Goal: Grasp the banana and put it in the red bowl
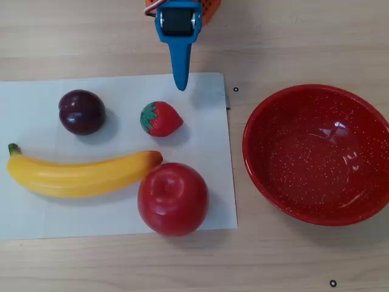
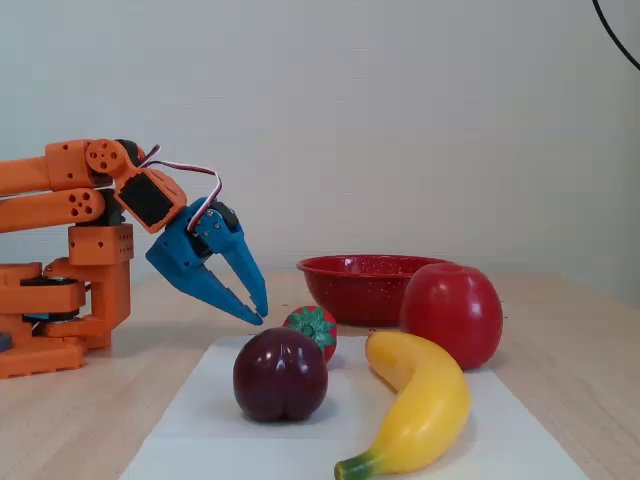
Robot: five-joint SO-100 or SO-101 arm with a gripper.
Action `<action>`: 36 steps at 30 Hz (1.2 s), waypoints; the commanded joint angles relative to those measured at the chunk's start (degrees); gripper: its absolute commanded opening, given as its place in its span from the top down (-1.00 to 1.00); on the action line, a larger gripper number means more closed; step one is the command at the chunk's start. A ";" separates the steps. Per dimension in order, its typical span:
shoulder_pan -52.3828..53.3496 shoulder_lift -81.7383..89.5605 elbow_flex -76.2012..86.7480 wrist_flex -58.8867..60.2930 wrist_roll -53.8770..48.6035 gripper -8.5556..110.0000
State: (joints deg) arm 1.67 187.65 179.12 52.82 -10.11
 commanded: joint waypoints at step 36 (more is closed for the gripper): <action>0.35 -5.01 -4.92 1.32 -0.09 0.85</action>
State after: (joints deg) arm 1.67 185.54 176.66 52.82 -10.11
